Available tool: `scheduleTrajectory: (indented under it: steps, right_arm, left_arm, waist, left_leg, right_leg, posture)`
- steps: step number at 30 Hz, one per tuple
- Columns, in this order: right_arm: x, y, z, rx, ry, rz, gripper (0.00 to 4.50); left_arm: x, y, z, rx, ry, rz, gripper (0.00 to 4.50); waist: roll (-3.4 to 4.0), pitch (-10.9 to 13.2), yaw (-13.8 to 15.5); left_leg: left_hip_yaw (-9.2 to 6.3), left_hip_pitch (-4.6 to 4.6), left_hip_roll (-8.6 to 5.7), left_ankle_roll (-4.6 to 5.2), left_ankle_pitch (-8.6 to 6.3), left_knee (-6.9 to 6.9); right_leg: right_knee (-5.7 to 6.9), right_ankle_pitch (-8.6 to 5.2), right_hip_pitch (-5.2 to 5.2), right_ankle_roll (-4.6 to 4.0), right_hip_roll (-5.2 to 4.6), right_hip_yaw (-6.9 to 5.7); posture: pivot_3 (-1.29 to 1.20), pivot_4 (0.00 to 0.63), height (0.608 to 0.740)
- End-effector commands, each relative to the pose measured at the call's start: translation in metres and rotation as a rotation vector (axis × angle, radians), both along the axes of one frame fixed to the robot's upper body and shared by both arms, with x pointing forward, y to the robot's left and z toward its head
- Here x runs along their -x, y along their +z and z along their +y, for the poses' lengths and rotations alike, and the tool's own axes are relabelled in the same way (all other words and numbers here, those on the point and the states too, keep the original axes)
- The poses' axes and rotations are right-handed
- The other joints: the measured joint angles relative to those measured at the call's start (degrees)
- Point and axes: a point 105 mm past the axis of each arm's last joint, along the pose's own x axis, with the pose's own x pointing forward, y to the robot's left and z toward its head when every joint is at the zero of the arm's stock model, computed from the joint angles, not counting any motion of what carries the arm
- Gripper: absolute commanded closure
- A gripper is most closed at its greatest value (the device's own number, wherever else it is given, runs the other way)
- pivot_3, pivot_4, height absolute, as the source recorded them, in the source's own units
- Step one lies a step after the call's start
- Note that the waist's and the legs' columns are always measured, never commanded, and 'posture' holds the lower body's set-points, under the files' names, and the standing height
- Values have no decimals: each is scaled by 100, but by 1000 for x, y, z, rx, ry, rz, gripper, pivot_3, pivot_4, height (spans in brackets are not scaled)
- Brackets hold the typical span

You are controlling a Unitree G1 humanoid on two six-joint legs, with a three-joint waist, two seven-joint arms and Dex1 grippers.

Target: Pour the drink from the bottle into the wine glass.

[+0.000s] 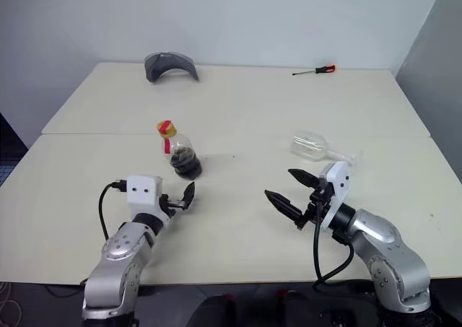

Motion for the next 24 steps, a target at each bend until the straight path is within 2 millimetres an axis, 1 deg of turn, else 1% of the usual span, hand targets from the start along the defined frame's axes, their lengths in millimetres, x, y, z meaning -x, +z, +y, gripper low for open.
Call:
scheduleTrajectory:
  steps: [1, 6, 11, 17, 21, 24]
  right_arm:
    - [4, 13, 9, -37, 101, -22, 0]
    - [6, 17, 12, -51, 158, -8, 0]
    - [4, 15, 16, -29, 175, -25, 0]
    - [-1, 16, 20, -34, 172, -38, 0]
    - [-2, 18, 21, -37, 176, -42, 0]
    - [-2, 19, 22, -38, 178, -45, 0]
  left_arm:
    - [-9, 21, -1, -5, -29, -90, 27]
    - [-9, 28, 10, -42, 4, -117, 27]
    - [-10, 33, 22, -54, 41, -137, 27]
    - [-19, 39, 14, -36, -5, -160, 27]
    - [-25, 44, 2, -8, -73, -175, 27]
    - [-28, 46, 1, -7, -76, -180, 27]
  waist:
    - [0, 0, 0]
    - [0, 0, 1]
    - [0, 0, 2]
    - [0, 0, 6]
    - [0, 0, 6]
    - [0, 0, 6]
  left_leg:
    - [0, -1, 0, 0, 0, 0]
    - [1, -2, 1, 0, 0, 0]
    - [-1, -1, 2, 0, 0, 0]
    - [-1, -3, 0, -1, 0, 3]
    - [-1, -3, 1, -1, 1, 2]
    - [-2, -3, 1, -1, 1, 2]
  right_leg:
    - [0, 0, 0, 0, 0, 0]
    - [-1, 1, 0, 0, -2, 2]
    - [0, 1, 0, 0, -3, 0]
    - [1, 1, 0, 0, -4, -1]
    - [1, 1, 0, 0, -4, -1]
    - [0, 1, 0, 0, -4, -2]
  posture:
    - [0, 150, 740]
    - [0, 150, 740]
    - [0, 150, 740]
    - [0, 150, 740]
    - [0, 150, 740]
    - [0, 150, 740]
